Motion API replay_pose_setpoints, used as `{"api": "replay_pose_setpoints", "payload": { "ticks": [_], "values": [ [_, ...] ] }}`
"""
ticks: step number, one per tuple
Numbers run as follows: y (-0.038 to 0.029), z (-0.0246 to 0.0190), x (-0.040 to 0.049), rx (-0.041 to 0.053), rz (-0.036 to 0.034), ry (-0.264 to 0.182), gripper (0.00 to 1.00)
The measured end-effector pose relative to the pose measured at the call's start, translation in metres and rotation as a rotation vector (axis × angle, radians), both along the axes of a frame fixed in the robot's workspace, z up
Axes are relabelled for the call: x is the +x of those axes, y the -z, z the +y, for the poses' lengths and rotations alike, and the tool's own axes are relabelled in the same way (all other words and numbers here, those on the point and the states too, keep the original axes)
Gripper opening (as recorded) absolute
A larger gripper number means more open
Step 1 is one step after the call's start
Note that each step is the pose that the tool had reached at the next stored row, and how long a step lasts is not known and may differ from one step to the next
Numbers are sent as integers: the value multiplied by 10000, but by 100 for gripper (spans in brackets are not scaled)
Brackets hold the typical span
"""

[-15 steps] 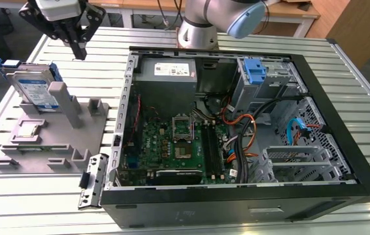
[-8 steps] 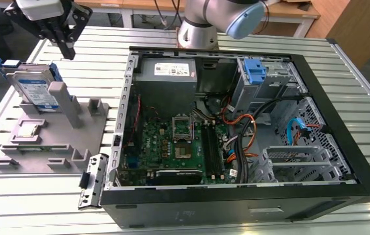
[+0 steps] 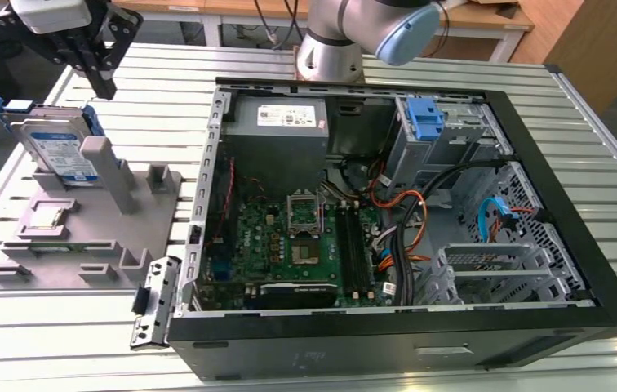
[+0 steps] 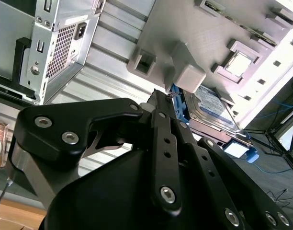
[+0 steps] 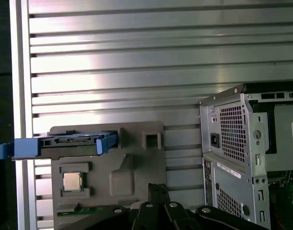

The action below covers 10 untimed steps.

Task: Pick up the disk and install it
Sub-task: 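Reach for the disk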

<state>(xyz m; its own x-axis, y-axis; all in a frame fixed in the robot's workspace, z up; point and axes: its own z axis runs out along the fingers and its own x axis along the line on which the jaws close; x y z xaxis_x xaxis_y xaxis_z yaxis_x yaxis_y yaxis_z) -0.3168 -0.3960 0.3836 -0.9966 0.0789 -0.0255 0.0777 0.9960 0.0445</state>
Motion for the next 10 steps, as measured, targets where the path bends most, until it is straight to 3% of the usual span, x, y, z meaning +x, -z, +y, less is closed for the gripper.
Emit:
{"api": "replay_pose_setpoints", "payload": {
  "ticks": [10],
  "values": [
    [0, 0, -4, 17, 0, 8, 10]
  ]
}}
